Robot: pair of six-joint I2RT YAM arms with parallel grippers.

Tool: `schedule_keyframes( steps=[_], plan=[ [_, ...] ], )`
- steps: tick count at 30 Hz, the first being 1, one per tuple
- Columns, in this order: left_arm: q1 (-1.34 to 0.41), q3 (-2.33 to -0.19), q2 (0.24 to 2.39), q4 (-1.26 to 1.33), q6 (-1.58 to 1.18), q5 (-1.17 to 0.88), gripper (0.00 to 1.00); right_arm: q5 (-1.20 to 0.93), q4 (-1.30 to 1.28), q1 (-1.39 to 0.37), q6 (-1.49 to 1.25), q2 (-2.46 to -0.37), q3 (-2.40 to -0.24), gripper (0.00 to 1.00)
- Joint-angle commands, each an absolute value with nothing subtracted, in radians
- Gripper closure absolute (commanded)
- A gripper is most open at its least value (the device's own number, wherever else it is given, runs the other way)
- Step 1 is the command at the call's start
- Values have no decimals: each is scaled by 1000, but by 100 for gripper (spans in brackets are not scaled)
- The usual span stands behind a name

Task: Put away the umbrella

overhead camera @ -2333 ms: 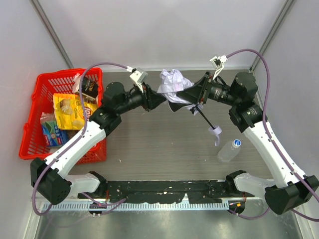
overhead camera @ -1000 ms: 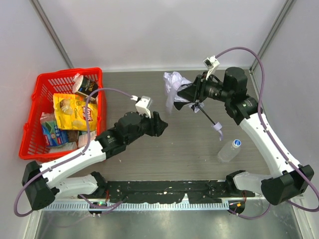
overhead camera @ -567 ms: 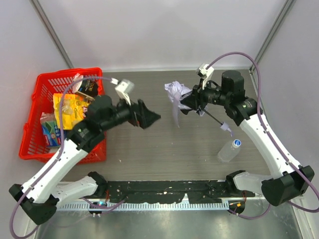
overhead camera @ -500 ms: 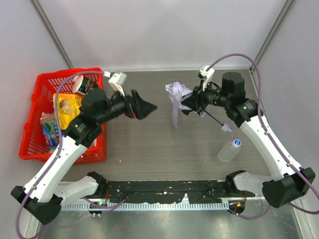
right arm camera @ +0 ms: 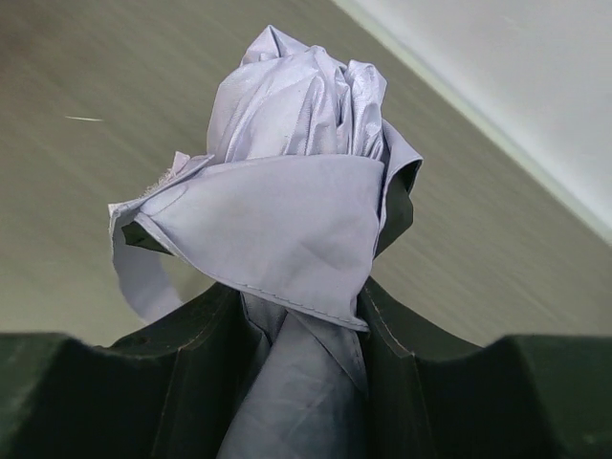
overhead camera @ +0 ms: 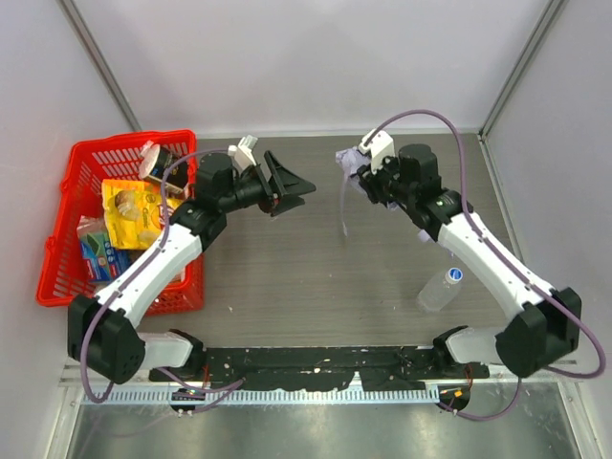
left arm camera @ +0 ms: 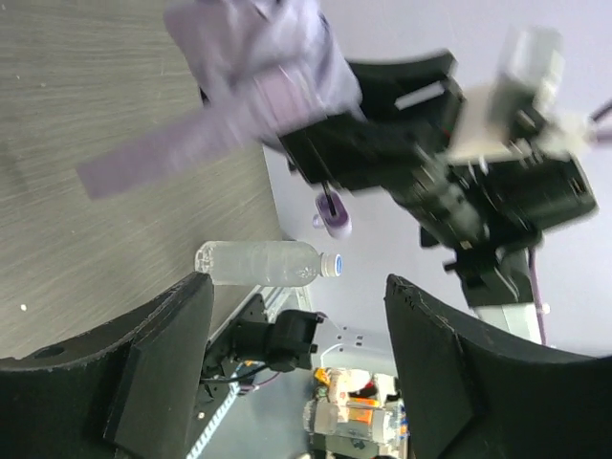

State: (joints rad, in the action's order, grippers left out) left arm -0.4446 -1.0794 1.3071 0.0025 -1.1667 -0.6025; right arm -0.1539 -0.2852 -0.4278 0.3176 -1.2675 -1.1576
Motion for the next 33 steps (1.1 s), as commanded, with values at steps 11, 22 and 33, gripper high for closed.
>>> schedule_keyframes(
  steps=[11, 22, 33],
  plan=[
    [-423, -1109, 1063, -301, -812, -454, 21, 225, 195, -285, 827, -1497, -1266, 99],
    [-399, -1005, 1045, -425, -870, -241, 19, 270, 672, -626, 812, -1598, -769, 99],
    [-354, -916, 1205, -349, -1164, -340, 14, 107, 759, -719, 621, -1684, -643, 99]
  ],
)
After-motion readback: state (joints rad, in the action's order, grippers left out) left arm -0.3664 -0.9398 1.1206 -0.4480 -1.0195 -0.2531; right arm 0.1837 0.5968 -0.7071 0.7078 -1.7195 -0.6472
